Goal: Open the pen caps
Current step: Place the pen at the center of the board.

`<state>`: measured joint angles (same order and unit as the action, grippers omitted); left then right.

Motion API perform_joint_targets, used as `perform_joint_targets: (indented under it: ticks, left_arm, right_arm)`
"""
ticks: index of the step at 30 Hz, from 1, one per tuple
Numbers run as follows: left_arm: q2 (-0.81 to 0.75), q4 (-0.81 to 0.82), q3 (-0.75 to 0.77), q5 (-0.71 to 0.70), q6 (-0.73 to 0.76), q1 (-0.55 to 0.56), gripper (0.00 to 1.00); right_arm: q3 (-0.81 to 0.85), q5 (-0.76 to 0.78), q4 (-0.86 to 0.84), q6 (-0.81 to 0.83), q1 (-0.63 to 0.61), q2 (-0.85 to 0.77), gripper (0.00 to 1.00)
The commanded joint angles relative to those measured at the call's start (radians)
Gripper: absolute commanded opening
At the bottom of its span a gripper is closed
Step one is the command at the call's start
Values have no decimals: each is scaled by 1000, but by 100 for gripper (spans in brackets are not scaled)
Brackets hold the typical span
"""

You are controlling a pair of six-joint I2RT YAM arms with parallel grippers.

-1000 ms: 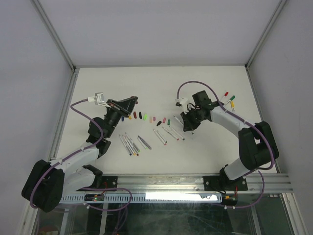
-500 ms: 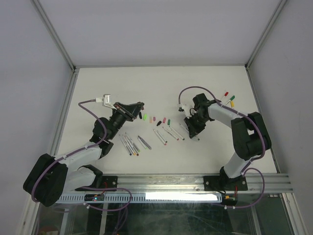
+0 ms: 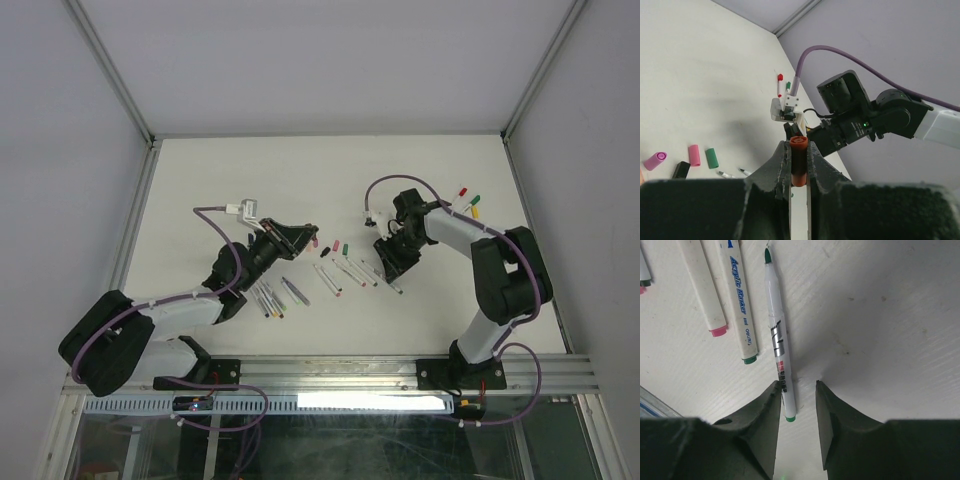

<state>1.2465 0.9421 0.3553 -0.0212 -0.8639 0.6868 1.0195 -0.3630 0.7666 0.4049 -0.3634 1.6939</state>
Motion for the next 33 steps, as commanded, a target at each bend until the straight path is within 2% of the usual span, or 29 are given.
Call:
perform_joint_targets:
  ticks: [1, 5, 13, 26, 33]
  left_arm:
    - [26, 52, 53, -38, 32, 29, 0]
    - [78, 39, 78, -54, 32, 59, 0]
    - [227, -112, 207, -122, 45, 126, 0]
    - [484, -597, 566, -243, 31, 186, 0]
    - [681, -886, 838, -223, 57, 197, 0]
  right_arm:
    - [25, 14, -5, -2, 4, 14, 37]
    - [40, -24, 7, 0, 12, -5, 37]
    - [54, -129, 3, 6, 71, -85, 38]
    - [52, -126, -22, 0, 125, -119, 39]
    - [49, -135, -37, -10, 173, -148, 40]
